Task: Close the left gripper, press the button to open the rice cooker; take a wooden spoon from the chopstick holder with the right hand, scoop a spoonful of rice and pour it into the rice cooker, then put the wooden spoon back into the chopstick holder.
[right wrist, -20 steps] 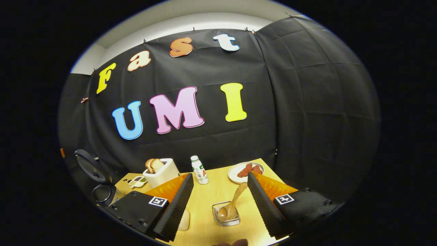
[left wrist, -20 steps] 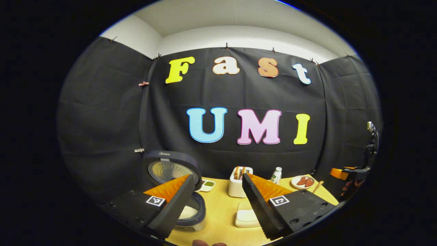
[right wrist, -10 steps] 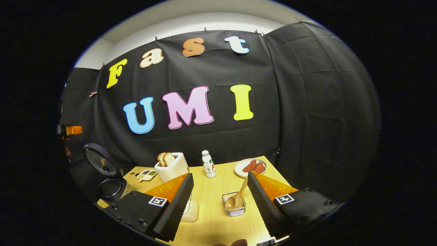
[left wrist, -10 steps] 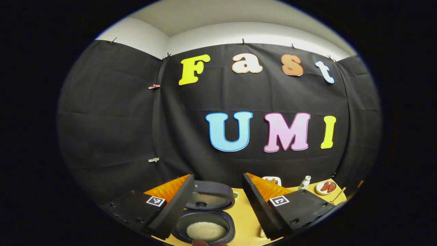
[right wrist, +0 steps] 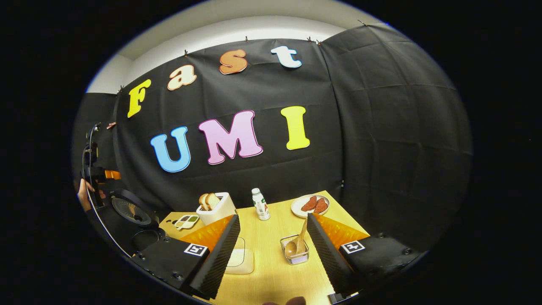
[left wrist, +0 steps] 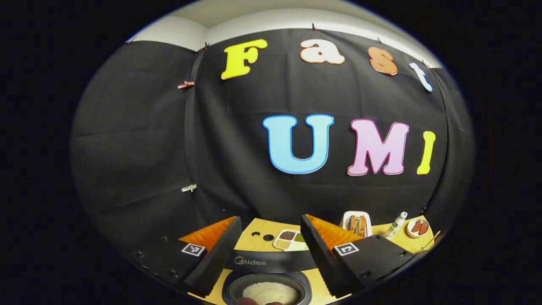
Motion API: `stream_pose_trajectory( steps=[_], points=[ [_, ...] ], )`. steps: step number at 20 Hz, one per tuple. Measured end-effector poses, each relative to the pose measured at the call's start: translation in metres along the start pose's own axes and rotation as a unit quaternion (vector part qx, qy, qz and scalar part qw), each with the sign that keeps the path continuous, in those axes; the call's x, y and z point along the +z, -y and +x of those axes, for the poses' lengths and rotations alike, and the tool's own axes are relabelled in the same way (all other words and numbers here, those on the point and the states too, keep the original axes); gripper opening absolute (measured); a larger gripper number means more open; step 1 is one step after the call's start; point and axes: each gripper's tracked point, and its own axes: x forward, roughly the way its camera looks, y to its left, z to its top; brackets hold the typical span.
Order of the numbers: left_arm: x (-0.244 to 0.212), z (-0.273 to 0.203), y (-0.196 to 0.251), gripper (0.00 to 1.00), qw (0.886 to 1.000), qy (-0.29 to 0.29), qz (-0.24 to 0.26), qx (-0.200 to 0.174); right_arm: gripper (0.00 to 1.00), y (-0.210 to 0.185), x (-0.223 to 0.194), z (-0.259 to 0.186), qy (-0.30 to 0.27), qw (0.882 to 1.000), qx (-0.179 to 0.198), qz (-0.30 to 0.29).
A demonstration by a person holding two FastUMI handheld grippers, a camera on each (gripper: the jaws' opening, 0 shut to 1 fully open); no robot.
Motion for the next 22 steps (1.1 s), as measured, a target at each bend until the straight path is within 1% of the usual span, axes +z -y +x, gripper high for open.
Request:
stream_pose_trajectory(
  steps=[3,5,8,13,18,22],
  points=[
    [-0.027,0.016,-0.011,0.95,0.999,-0.049,-0.017,0.009,0.98,-0.001,-0.001,-0.003,-0.004,1.000,-0.003,-0.006],
    [-0.030,0.018,-0.012,0.96,0.998,-0.059,-0.008,0.010,0.98,0.001,-0.002,-0.003,-0.007,1.000,-0.007,-0.006],
    [-0.044,0.003,-0.011,0.96,0.996,-0.085,0.005,0.008,0.98,-0.005,-0.010,-0.005,-0.015,1.000,-0.003,-0.003],
    [-0.084,-0.040,-0.010,0.96,0.992,-0.127,-0.010,0.000,0.98,-0.026,-0.033,-0.002,-0.037,0.999,0.029,-0.001],
    [-0.150,-0.082,-0.007,0.96,0.985,-0.168,-0.028,0.006,0.98,-0.048,-0.045,-0.003,-0.046,0.997,0.067,-0.010],
    [-0.203,-0.099,-0.005,0.97,0.979,-0.200,-0.037,0.011,0.98,-0.054,-0.056,-0.006,-0.060,0.995,0.084,-0.013]
  ],
)
